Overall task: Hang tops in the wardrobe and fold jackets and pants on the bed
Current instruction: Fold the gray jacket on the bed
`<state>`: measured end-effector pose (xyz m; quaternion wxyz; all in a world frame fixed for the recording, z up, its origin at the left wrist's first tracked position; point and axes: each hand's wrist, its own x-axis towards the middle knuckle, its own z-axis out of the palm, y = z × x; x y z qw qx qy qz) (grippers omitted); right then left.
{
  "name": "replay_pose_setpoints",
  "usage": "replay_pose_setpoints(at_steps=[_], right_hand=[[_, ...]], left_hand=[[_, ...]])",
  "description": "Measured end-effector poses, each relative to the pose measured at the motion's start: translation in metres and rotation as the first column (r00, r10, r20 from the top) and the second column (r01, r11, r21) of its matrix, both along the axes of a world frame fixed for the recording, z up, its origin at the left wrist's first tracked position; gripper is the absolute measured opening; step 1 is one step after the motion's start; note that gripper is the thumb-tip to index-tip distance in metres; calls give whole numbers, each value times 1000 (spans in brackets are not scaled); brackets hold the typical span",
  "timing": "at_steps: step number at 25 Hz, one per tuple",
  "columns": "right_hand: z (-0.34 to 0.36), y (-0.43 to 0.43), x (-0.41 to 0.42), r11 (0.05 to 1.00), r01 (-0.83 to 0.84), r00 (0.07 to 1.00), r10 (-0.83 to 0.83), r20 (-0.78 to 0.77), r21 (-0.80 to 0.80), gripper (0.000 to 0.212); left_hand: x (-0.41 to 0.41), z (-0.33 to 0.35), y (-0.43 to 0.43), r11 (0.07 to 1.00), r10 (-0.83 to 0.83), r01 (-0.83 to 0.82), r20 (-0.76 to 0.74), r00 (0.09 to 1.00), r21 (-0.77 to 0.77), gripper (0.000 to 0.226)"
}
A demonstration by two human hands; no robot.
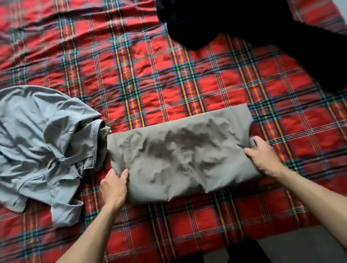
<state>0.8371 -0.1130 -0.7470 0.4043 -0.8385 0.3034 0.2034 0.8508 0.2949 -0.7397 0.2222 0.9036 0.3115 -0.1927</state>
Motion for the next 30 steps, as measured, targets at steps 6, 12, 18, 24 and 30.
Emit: replay_pose_setpoints(at_steps=[6,12,18,24,30], right_hand=[[164,22,45,969,-239,960,225,168,64,16],[303,14,-2,992,-122,949,103,298,46,21],[411,30,-115,980,188,892,-139,429,-72,15],[510,61,-290,849,475,825,-338,453,-231,16],[592,110,-509,769,500,865,-423,270,-397,27]], left_hand=[[72,183,-58,937,-341,347,115,933,-36,30],[83,341,-119,739,-659,674,222,719,9,22],[42,438,-166,354,-904,919,315,288,175,24],[-83,539,-208,-56,-886,975,439,-148,216,35],[-267,613,-247,-493,-676,835,497,-545,244,28]])
